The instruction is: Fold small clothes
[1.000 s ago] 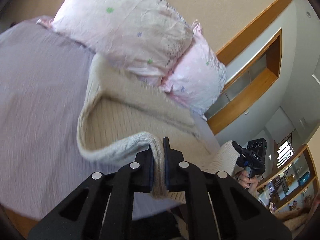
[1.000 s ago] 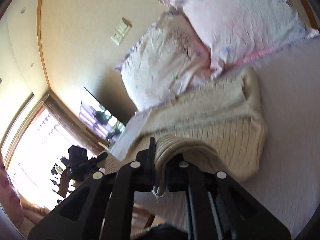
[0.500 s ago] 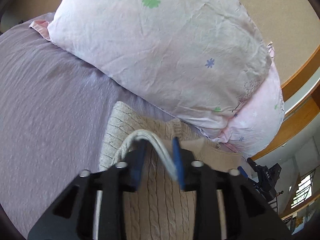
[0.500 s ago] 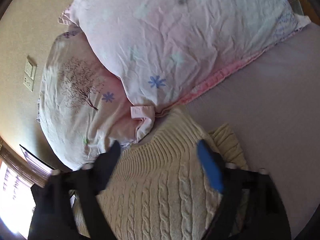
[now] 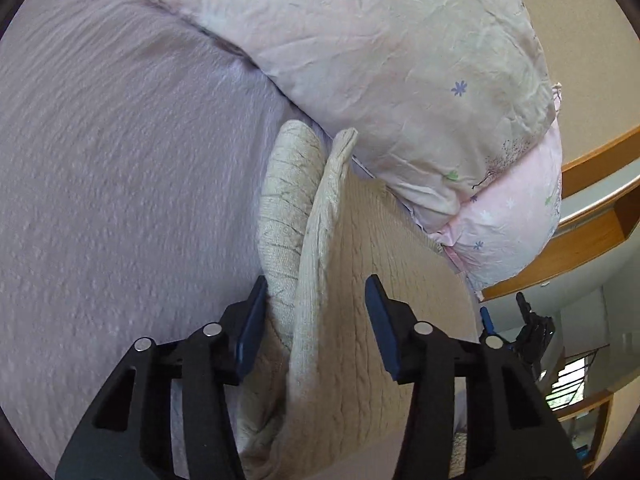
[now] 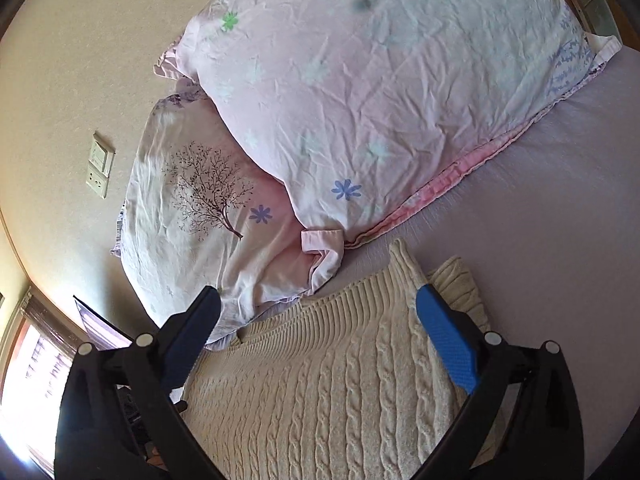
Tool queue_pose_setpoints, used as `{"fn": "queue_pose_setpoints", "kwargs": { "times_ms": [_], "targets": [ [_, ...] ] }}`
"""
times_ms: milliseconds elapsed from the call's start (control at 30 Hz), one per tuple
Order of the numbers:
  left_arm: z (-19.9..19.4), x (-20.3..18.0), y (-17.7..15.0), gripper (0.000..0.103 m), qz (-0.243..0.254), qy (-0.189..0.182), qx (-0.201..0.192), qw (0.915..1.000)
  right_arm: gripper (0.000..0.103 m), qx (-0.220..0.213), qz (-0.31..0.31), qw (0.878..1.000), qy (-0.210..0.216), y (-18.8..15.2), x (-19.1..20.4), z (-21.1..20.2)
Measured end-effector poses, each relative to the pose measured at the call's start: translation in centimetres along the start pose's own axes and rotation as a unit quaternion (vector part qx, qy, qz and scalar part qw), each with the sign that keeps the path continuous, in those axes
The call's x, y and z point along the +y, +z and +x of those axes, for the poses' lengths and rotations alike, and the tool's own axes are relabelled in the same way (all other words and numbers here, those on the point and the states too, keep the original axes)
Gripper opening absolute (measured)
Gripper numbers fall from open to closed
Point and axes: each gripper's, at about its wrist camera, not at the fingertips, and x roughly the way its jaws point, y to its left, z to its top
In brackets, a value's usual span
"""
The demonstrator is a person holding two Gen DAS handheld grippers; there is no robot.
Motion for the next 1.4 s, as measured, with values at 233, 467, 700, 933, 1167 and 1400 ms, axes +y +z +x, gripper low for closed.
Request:
{"fn": "queue_pose_setpoints", "kwargs": {
  "times_ms": [233, 467, 700, 933, 1167, 1400],
  "targets": [
    [-0.4, -2.9, -0.7, 0.018, -0.067, -0.108, -0.024, 0.9915, 0.098, -0.004, 0.008, 0.999, 0.030, 0.6, 0.4, -1.1],
    [9.1, -19.7, -4.3, 0.017, 0.044, -0.250, 0.057, 0.9656, 0.098, -0.048, -0.025, 0.998, 0.007, 2.4, 0.1, -4.0],
    [18.3, -24.6, -7.6, 0.040, 0.012, -0.305, 0.169, 0.9371, 0.098, 0.006, 0.057, 0.998, 0.019, 4.3, -5.0, -4.4],
    [9.9, -20.1, -4.2, 0.086, 0.135, -0.027, -0.002, 0.9904, 0.098, 0.153, 0.072, 0.985, -0.025, 2.6, -5.4, -0.1],
    [14.0, -16.5, -6.6, 0.086, 0.133, 0.015, 0.092, 0.9866, 0.096, 0.185, 0.024, 0.981, -0.045, 0.7, -4.3, 1.4],
    [13.2, -16.9, -7.6, 0.048, 0.147, -0.023, 0.081, 0.9856, 0.035, 0.180, 0.038, 0.983, -0.007, -0.6, -3.8, 1.6]
  ]
}}
